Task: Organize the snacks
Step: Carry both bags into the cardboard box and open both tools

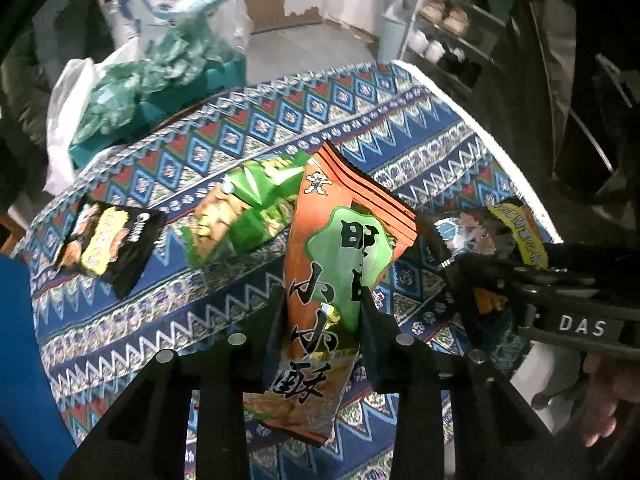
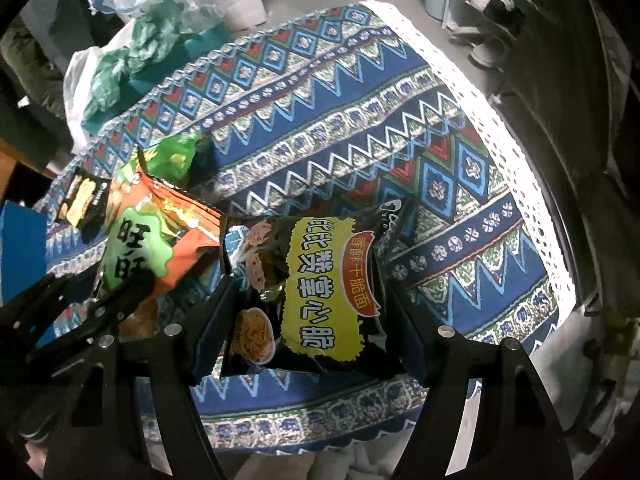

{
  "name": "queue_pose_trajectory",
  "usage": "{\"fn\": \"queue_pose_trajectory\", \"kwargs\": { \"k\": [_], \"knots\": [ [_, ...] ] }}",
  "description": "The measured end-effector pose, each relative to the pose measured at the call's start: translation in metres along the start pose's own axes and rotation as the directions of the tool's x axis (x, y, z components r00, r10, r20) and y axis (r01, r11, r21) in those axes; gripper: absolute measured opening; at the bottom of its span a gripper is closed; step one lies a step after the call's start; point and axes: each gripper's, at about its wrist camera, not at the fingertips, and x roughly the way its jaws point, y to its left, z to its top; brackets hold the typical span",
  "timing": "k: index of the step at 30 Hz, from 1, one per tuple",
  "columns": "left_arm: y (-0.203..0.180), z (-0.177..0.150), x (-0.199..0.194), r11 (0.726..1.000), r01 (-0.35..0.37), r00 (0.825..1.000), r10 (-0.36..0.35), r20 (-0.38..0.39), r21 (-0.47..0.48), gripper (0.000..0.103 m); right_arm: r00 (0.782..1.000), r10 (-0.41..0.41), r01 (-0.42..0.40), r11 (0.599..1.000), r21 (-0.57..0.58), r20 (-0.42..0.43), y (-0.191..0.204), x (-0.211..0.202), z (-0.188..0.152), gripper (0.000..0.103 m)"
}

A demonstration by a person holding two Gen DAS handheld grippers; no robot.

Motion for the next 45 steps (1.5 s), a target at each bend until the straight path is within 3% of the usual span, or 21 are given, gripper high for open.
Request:
{"fn": "queue_pose_trajectory", "kwargs": {
  "k": [22,45],
  "knots": [
    [0.083,-0.017,-0.086,0.978,-0.030,0.990,0.057,0.129,-0.207,0.034,0.990,0.098,-0.080,0.982,-0.169,0.105,0.092,-0.057,0.005,0.073],
    [0.191,-0.051,-0.186,0.908,-0.040,0.954,0.159,0.253,-0.418,0.034,0.971,0.201,-0.138,0.914,-0.381,0.130,0.232,-0.096,-0.003,0.073]
  ]
}}
